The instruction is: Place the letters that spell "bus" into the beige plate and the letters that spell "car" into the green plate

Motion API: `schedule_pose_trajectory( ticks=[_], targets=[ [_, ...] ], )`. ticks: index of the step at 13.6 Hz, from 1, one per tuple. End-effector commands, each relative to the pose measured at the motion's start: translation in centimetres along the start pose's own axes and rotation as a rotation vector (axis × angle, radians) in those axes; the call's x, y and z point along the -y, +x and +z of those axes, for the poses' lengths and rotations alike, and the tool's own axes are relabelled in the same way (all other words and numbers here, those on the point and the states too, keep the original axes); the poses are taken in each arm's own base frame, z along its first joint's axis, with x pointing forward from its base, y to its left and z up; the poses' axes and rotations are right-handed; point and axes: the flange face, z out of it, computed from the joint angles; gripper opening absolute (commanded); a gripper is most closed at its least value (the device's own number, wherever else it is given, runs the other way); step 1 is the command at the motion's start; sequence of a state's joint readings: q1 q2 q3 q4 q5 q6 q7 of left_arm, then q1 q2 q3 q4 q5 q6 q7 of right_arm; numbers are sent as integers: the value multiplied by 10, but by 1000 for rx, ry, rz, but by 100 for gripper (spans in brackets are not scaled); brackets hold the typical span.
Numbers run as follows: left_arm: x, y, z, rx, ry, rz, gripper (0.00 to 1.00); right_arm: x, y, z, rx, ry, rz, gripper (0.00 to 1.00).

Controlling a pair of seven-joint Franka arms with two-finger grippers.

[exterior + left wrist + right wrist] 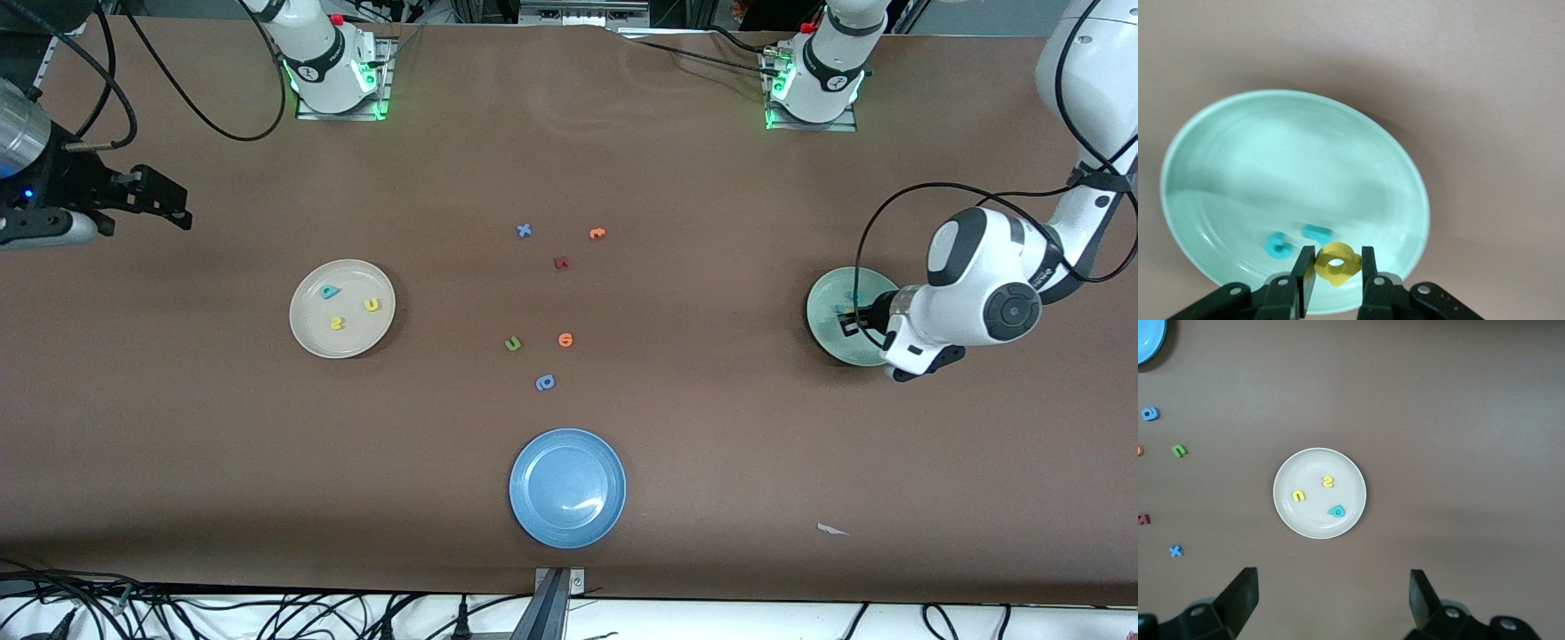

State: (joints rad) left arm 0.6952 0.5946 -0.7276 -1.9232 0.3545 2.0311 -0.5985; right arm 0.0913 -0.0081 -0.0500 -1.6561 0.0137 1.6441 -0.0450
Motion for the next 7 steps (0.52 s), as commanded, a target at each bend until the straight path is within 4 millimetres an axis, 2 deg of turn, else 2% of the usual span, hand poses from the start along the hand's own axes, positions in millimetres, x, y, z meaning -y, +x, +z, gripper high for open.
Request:
schedule_pose_trajectory(
  ticks=[1,2,3,4,5,7],
  targets=[
    [3,12,4,-28,38,43,21,-2,6,-10,-52,-10,7,100],
    [2,15,-1,-37,32,40,50,-4,1,-21,-75,-18,8,100],
    [3,16,-4,-41,32,39,75,-4,-12,-15,-33,-16,13,100],
    [5,17,-7,-44,34,36,94,-15,-21,-12,-7,-13,36,100],
    [5,16,-11,-50,36,32,99,-19,-19,-9,1,-11,45,100],
    [6,19,-40,-40,46,14,99,-29,-18,-5,7,-7,63,100]
  ],
)
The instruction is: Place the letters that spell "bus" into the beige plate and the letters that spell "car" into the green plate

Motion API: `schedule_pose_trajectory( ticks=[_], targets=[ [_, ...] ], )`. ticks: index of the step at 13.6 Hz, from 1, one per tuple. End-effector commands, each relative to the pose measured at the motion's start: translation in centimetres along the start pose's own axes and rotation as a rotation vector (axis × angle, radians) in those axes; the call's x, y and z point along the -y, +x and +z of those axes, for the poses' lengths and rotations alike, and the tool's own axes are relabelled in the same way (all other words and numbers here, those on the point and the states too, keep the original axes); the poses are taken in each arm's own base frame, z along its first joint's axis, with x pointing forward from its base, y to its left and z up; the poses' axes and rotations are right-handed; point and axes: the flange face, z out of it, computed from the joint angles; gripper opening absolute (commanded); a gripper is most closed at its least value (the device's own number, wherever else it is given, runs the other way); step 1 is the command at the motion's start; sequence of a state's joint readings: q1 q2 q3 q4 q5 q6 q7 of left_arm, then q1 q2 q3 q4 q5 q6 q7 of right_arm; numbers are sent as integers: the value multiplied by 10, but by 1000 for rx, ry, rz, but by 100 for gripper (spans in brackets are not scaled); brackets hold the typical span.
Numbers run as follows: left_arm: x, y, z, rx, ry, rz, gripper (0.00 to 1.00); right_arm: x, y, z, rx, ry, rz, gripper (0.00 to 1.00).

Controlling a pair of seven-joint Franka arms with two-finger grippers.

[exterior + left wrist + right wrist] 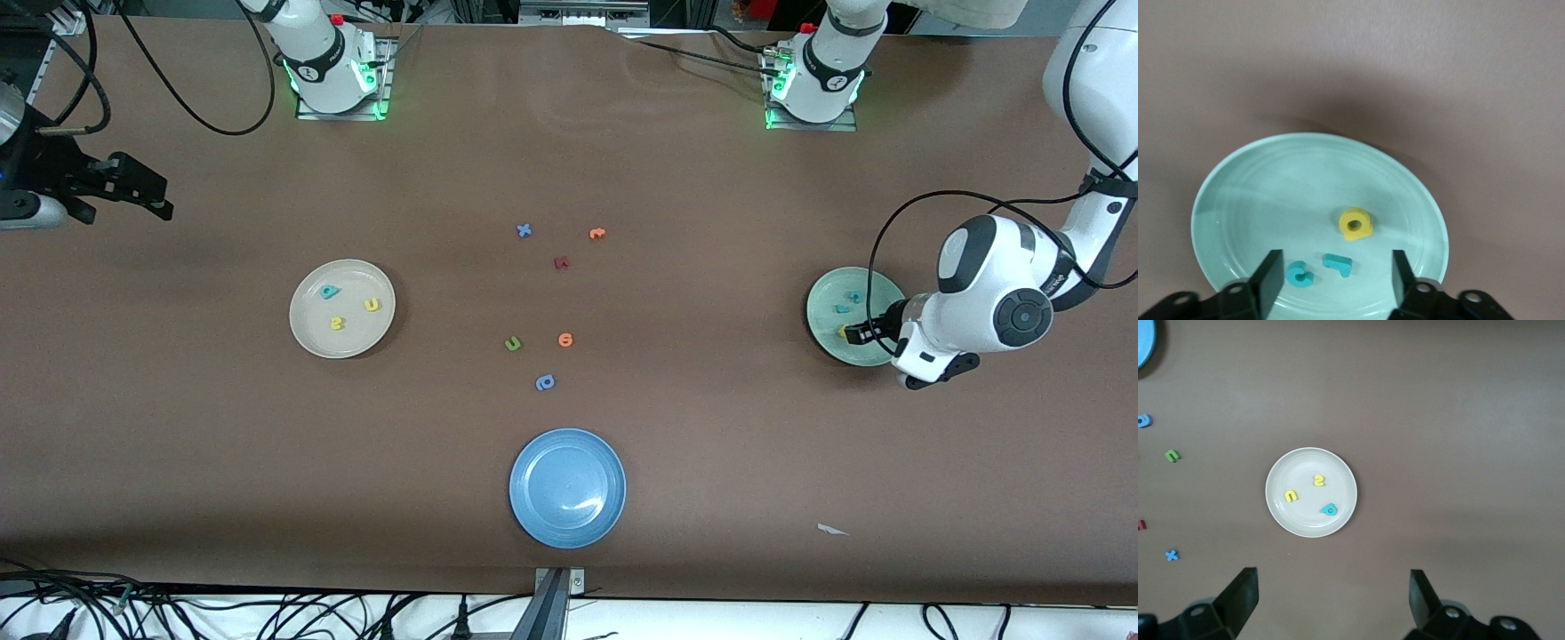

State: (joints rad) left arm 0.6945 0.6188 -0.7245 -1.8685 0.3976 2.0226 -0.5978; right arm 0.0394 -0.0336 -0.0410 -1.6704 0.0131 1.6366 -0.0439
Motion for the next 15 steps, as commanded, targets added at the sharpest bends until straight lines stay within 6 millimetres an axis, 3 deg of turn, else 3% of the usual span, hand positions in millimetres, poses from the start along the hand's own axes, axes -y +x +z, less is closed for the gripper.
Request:
schedule_pose_trajectory(
  ticks=[1,4,8,10,12,15],
  targets=[
    [-3,4,-51,9,49,13,99,-8,-9,1,9,-9,23,100],
    [-1,1,-109,45,82,55,99,-1,-8,1,10,-12,11,100],
    [24,-8,-195,96,100,96,99,0,-6,2,7,-20,6,100],
    [32,-11,-225,91,90,121,99,-3,-5,3,4,-20,14,100],
    [28,-20,-249,79,81,137,99,-4,-5,3,4,-20,15,100],
    [21,-28,-268,69,85,147,99,-4,-4,5,10,-19,15,100]
  ],
)
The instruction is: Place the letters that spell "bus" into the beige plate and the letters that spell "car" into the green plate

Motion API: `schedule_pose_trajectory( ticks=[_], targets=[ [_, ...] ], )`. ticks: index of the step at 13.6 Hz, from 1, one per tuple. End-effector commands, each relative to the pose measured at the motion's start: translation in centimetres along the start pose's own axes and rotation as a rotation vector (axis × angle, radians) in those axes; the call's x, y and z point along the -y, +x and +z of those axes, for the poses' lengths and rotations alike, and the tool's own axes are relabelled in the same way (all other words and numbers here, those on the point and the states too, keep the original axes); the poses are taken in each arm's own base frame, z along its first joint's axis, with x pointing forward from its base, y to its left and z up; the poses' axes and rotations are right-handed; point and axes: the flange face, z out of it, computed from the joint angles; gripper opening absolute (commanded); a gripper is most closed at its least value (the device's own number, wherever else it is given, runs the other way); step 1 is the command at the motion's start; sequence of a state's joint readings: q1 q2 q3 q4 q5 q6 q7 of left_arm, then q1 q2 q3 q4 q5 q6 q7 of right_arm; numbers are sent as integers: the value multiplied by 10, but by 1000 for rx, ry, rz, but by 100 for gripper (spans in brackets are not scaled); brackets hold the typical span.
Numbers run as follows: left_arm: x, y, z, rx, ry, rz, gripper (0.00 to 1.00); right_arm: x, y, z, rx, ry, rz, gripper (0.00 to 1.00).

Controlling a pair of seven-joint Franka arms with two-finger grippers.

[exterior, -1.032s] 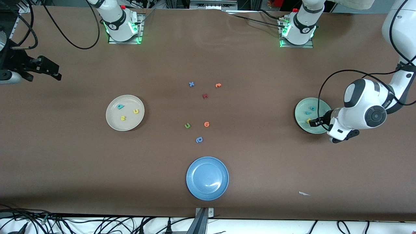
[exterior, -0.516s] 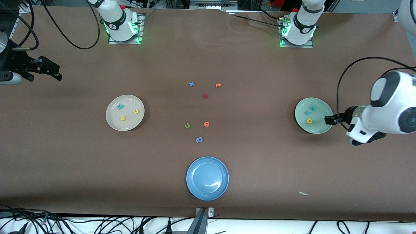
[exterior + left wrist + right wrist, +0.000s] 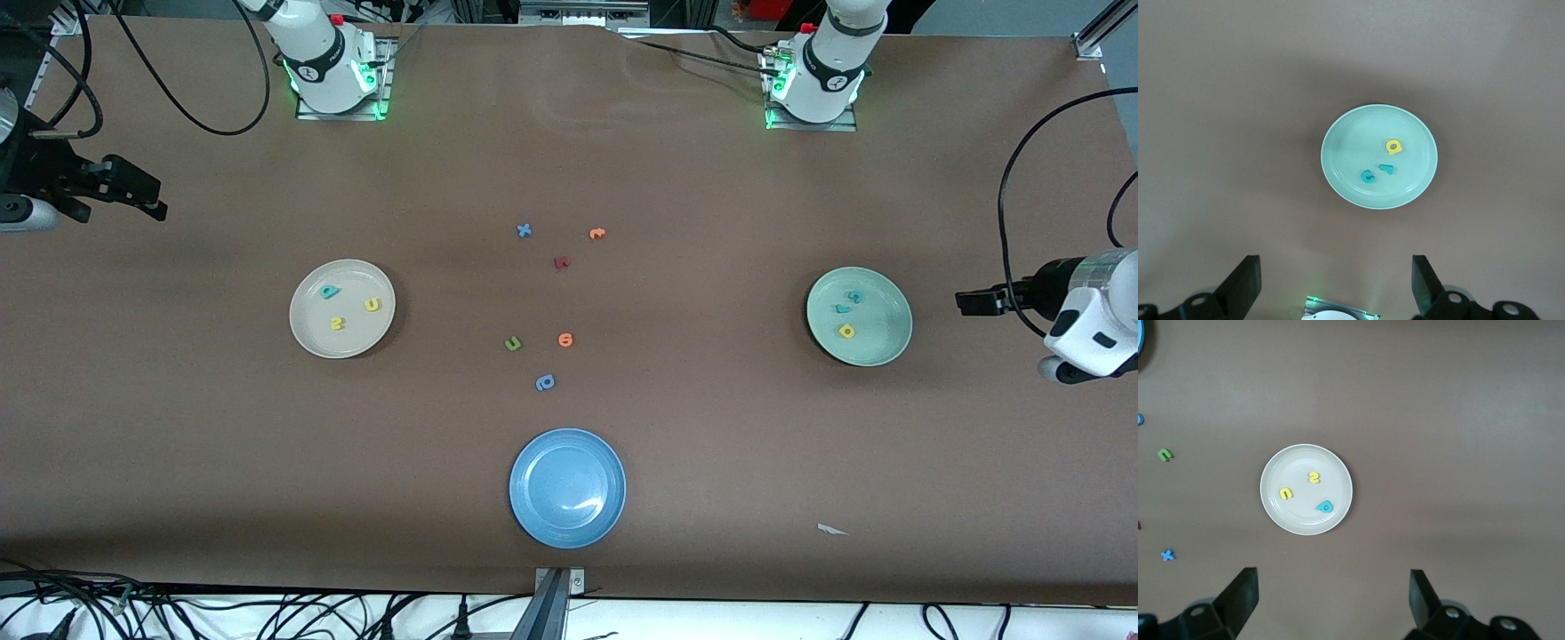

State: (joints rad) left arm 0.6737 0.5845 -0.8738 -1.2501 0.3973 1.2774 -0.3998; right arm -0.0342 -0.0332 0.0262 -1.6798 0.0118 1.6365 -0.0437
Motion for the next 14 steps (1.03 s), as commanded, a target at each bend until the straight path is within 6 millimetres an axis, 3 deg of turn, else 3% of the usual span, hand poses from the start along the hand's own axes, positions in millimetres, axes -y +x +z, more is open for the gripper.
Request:
schedule_pose_trajectory(
  ticks=[1,7,9,13,14],
  targets=[
    [-15,-10,-21,0,16,45,99,-1,-5,0,3,-16,9,100],
    [-37,-17,-37,23,85,107,100,-1,-5,-2,1,-16,9,100],
    [-27,-19,-40,43,12,58,100,0,-5,-2,1,-16,7,100],
    [-16,-33,-67,-37,-94,32,99,-1,-5,-2,3,-14,9,100],
    [-19,-35,-61,-42,-93,34,98,-1,-5,-2,3,-14,9,100]
  ],
)
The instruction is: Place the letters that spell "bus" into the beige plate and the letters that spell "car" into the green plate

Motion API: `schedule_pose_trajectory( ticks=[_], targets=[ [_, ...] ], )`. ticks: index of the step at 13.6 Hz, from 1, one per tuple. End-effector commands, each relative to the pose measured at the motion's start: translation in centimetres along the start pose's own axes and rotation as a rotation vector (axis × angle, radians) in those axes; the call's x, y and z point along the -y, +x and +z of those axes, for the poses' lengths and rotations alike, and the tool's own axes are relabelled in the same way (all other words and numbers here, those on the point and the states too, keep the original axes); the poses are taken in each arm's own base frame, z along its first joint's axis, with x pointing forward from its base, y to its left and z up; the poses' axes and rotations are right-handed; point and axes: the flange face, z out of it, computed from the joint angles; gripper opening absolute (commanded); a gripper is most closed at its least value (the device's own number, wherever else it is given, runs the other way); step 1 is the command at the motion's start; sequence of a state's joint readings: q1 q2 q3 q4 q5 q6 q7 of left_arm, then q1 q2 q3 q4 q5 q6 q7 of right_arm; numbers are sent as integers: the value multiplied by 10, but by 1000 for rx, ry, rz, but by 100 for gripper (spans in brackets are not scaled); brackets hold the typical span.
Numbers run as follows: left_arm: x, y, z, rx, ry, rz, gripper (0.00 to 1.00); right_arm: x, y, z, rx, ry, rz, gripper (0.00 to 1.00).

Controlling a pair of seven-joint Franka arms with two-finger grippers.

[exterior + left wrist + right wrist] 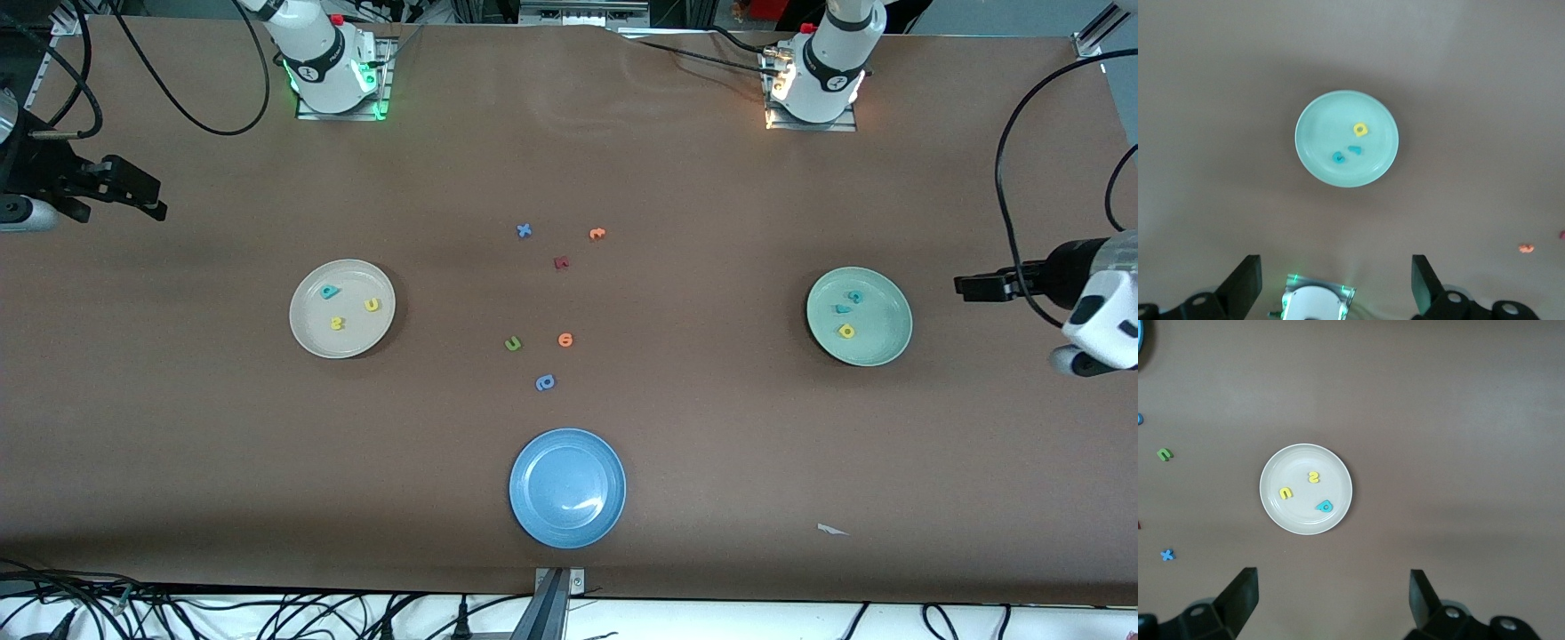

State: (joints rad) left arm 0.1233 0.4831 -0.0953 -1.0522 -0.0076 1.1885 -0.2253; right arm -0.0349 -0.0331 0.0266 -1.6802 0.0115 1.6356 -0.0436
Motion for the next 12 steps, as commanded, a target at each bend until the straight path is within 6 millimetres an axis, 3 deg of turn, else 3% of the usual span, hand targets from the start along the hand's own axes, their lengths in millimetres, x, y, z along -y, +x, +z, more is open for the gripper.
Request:
schedule_pose_trajectory(
  ticks=[1,8,12],
  targets=[
    [-7,-19,-2,-62,-16,29,98,0,-5,-2,1,-14,9,100],
    [-5,-60,18,-277,-45,30,92,-2,-5,0,7,-14,12,100],
    [-5,-67,20,-325,-53,30,94,-2,-5,0,8,-14,12,100]
  ],
)
